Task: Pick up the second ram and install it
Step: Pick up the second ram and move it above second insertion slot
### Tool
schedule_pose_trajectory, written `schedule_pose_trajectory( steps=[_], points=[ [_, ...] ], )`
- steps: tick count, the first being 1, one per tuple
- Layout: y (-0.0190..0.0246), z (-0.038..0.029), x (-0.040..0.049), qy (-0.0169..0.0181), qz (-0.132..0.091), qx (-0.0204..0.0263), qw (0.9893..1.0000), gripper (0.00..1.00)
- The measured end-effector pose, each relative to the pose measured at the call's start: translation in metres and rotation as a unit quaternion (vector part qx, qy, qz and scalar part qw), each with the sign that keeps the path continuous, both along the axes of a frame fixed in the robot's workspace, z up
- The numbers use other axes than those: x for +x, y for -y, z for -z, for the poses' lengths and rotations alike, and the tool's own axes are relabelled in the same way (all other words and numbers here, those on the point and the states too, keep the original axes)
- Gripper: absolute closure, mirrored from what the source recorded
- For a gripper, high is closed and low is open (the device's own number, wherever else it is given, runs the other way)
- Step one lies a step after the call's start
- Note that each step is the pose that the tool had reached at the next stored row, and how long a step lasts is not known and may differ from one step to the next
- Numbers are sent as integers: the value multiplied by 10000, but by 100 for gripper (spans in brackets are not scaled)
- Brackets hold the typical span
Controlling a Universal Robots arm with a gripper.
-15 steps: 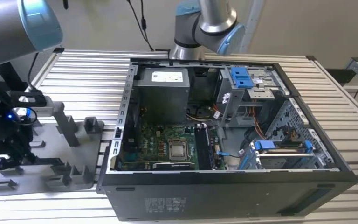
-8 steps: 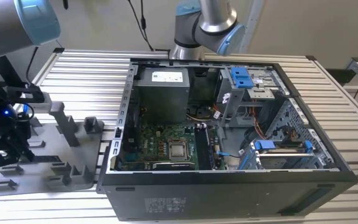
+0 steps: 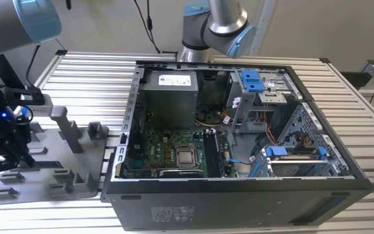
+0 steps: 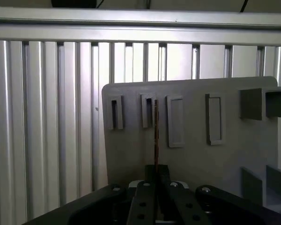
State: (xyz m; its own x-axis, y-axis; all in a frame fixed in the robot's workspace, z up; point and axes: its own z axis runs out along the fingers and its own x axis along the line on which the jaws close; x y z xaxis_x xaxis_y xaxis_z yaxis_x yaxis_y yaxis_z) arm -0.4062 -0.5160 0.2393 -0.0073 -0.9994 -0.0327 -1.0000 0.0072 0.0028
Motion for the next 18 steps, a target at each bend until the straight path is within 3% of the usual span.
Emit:
schedule_pose_trajectory(
  steps=[6, 18],
  points=[
    [0, -45, -5, 2, 20, 3, 10000, 86],
    [0, -230, -11, 2, 24, 4, 10000, 86]
  ],
)
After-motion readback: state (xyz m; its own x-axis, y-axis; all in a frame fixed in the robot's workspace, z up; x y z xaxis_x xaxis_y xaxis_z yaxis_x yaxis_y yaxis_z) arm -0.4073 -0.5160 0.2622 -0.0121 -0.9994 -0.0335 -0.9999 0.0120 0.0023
